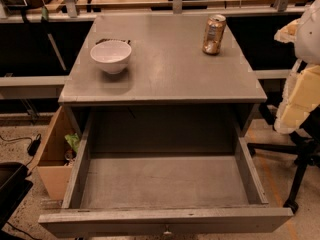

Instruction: Pick orange can

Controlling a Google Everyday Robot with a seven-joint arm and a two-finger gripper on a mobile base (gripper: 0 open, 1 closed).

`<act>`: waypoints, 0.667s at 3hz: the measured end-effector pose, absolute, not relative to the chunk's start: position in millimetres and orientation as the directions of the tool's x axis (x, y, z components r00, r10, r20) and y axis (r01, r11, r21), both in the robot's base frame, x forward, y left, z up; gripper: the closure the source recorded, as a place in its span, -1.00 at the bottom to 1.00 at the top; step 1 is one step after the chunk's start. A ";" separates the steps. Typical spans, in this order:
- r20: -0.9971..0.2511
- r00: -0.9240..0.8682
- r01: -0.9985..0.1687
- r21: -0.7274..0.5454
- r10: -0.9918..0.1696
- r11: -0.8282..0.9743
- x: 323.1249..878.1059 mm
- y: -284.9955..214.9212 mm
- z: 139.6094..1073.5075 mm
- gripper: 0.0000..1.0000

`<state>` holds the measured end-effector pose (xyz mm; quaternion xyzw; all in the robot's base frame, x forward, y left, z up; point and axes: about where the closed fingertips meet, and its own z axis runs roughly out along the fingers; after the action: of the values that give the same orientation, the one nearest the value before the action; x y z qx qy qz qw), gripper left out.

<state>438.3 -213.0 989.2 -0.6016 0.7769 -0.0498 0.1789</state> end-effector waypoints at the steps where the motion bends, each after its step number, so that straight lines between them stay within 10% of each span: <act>1: -0.224 -0.214 -0.915 -0.296 -0.951 0.276 439.6 -213.3 989.4 -1.00; 2: -0.308 -0.246 -0.874 -0.339 -0.919 0.348 460.7 -218.7 991.3 -1.00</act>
Offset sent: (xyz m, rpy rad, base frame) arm 0.0585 -0.0182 0.0028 0.1976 -0.1860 -0.1494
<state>460.7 -218.7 991.3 -0.5688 0.7879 -0.0487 0.2309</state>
